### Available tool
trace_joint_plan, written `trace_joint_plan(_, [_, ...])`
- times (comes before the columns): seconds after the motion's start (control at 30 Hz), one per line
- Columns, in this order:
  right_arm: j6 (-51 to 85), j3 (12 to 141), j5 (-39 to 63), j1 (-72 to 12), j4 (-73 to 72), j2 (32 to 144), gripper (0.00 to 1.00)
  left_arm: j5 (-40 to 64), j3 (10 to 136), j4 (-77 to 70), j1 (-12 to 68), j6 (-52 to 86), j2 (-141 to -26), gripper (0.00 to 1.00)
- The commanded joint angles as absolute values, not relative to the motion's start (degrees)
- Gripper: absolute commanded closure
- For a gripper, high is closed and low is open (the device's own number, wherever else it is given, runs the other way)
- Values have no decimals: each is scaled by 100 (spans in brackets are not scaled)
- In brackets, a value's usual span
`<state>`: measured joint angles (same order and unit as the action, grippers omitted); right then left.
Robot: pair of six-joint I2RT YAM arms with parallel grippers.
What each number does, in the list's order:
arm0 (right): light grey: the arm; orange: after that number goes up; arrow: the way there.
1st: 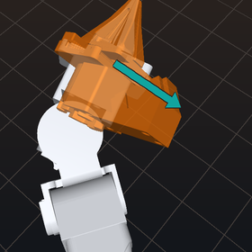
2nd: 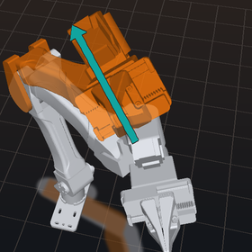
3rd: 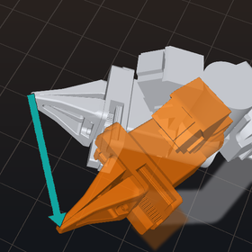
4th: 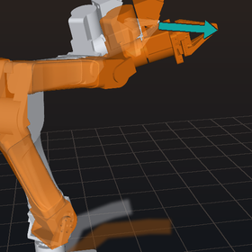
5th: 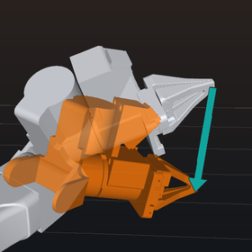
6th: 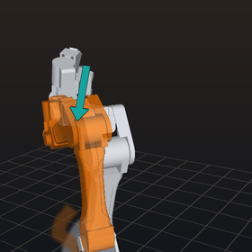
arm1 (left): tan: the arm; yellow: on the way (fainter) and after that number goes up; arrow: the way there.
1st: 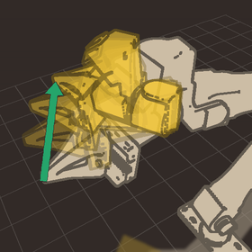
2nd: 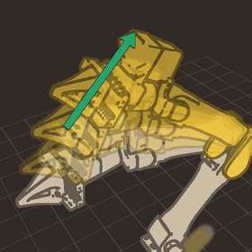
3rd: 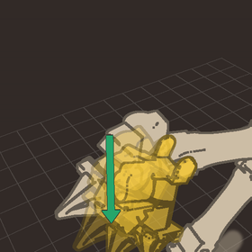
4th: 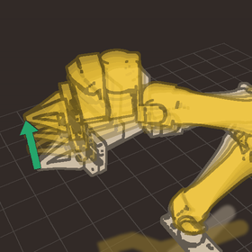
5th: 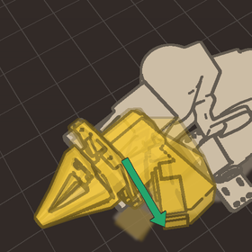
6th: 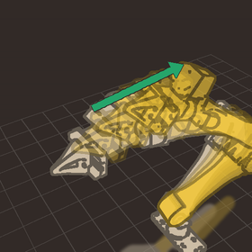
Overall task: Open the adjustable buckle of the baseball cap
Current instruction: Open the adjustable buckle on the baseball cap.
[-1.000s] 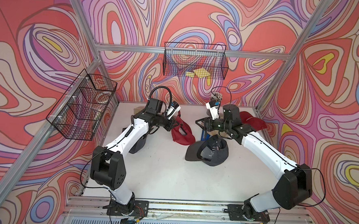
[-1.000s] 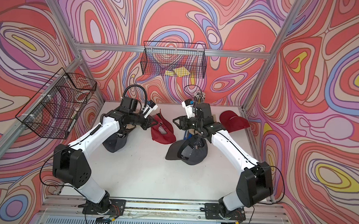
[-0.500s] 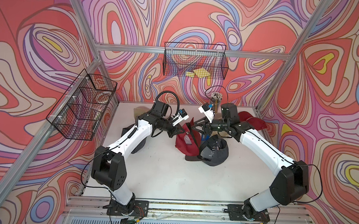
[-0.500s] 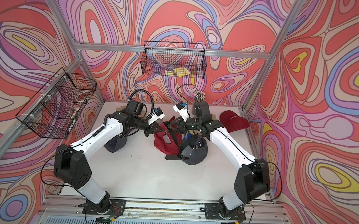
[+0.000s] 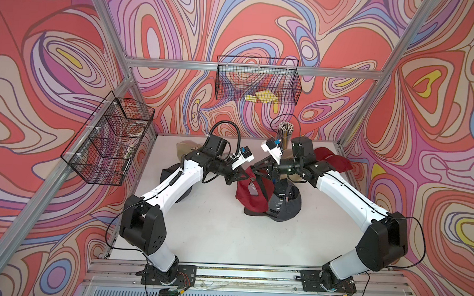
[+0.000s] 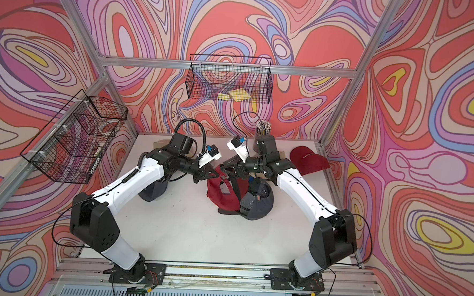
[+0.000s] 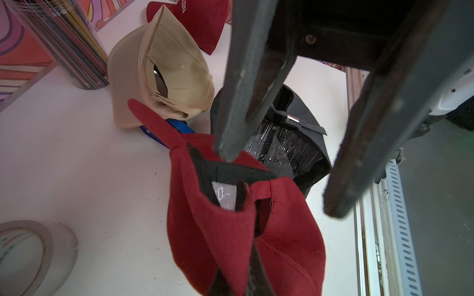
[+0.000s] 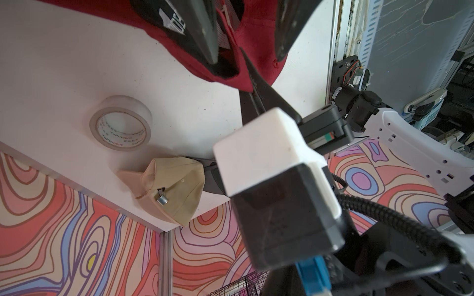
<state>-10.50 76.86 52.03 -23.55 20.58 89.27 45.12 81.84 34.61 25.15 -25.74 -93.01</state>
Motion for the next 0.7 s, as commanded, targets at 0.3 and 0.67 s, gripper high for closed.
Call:
trace_joint_plan(0.3, [-1074, 7672, 5436, -2338, 2083, 9166, 66, 4970, 8112, 3060, 2514, -2084, -9011, 100])
trace_joint_plan(0.67, [-1044, 7660, 5640, -2336, 1996, 9145, 99, 4896, 8095, 3023, 2514, -2012, -9035, 95])
